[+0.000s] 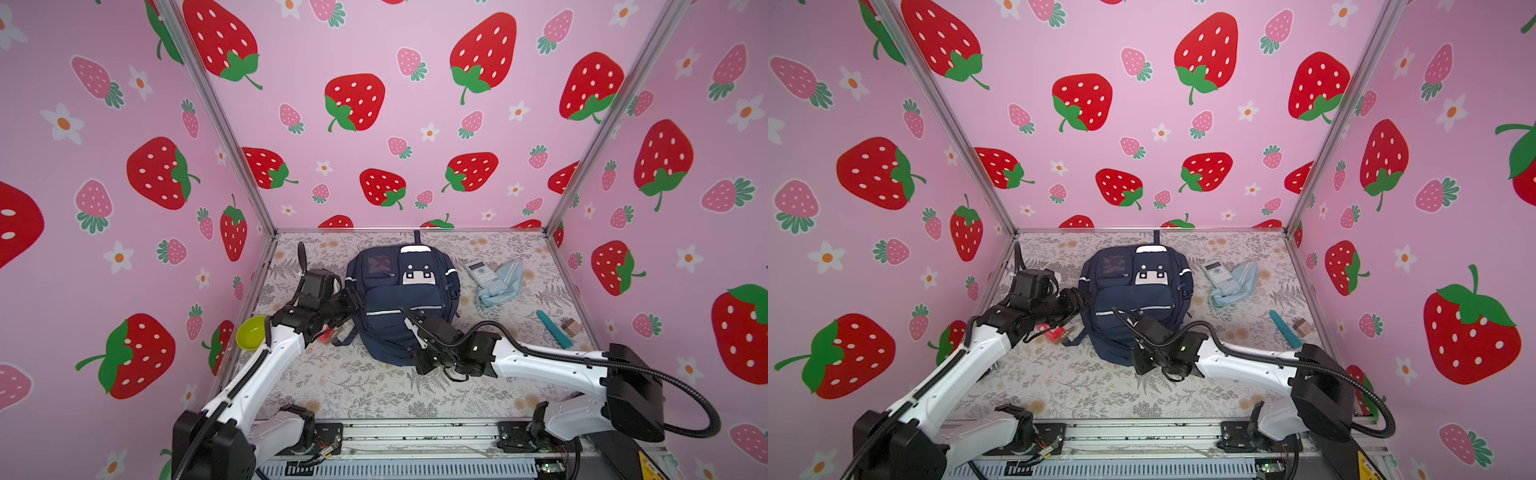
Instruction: Pack the student bag
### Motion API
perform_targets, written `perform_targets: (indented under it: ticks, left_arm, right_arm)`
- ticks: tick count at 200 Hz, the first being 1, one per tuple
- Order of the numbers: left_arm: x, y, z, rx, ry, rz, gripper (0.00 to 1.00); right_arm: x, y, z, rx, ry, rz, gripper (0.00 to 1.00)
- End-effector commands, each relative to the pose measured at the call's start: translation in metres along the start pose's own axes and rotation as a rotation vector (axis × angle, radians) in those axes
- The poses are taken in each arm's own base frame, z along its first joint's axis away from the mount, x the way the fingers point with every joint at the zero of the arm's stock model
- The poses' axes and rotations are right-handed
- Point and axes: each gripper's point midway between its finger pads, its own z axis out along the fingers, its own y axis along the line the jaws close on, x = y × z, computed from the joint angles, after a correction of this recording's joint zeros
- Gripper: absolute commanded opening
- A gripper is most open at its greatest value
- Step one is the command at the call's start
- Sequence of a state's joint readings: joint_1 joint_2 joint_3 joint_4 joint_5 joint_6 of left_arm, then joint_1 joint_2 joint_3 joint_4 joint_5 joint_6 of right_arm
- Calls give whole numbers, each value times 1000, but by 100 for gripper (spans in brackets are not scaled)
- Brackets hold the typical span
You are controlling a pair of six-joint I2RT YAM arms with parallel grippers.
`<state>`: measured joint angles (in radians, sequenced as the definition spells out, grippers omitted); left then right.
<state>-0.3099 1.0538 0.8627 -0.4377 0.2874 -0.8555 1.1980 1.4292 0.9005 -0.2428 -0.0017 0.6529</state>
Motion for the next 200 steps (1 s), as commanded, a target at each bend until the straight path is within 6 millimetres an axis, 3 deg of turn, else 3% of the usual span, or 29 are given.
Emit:
perform_targets:
  ticks: [1, 42, 70, 137, 166, 200]
  left_arm:
    - [45, 13, 0, -44, 102, -101, 63]
    - [90, 15, 10, -33, 158, -201, 62]
    - [105, 17, 19, -54, 193, -219, 64]
    - [111, 12, 53, -45, 238, -270, 61]
    - [118, 13, 57, -51, 260, -271, 57]
    - [121, 22, 57, -55, 256, -288, 43]
  right_arm:
    - [-16, 22, -1, -82, -35, -11, 0]
    - [-11, 19, 4, -65, -23, 18, 0]
    - [-12, 24, 2, -77, -35, 21, 0]
    - [-9, 35, 3, -100, -40, 20, 0]
    - [-9, 34, 2, -92, -43, 21, 0]
    - [-8, 31, -2, -83, -51, 26, 0]
